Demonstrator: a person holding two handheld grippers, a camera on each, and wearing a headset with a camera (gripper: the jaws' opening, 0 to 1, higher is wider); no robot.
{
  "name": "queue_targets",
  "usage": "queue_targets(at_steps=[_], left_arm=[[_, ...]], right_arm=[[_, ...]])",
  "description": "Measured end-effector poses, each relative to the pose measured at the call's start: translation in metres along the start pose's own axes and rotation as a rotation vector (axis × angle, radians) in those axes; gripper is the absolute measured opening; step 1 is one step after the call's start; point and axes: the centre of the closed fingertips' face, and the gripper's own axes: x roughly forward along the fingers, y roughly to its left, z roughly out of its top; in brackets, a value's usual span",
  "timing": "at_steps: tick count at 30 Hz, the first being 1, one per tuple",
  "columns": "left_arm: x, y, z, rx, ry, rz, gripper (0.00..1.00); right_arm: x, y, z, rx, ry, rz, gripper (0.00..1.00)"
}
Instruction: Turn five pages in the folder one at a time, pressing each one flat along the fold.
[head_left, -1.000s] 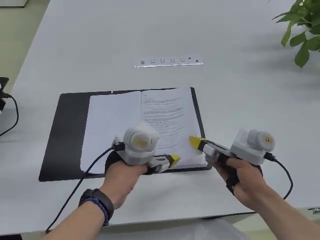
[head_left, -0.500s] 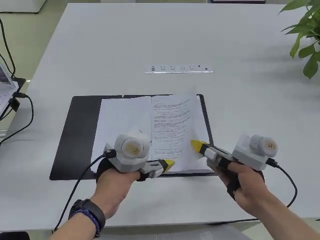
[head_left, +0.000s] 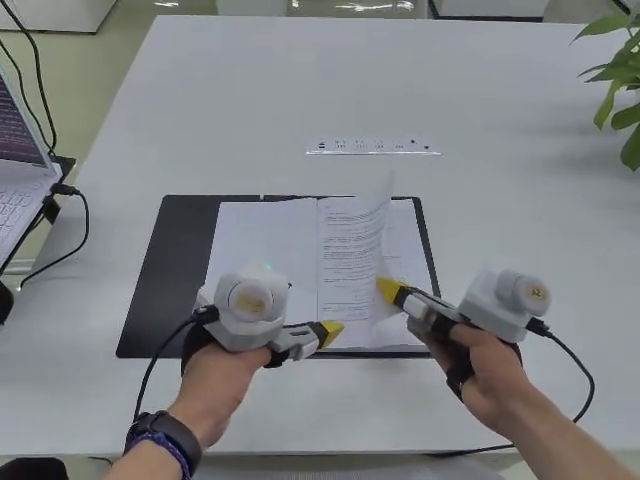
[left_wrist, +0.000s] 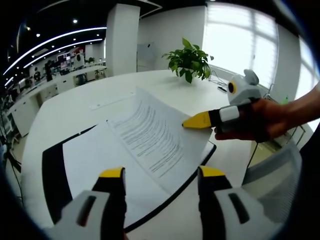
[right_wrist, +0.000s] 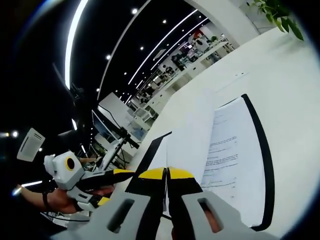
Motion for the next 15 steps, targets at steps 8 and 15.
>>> queue_targets(at_steps=[8, 15], left_arm=[[-0.017, 0.014, -0.004, -0.014, -0.009, 0.029, 0.59], [-0.032, 0.031, -0.008, -0.04, -0.026, 0.065, 0.6]], right_arm=[[0.016, 0.017, -0.005, -0.006, 0.014, 0.028, 0.0], [0.029, 0.031, -0.009, -0.013, 0.031, 0.05, 0.0]])
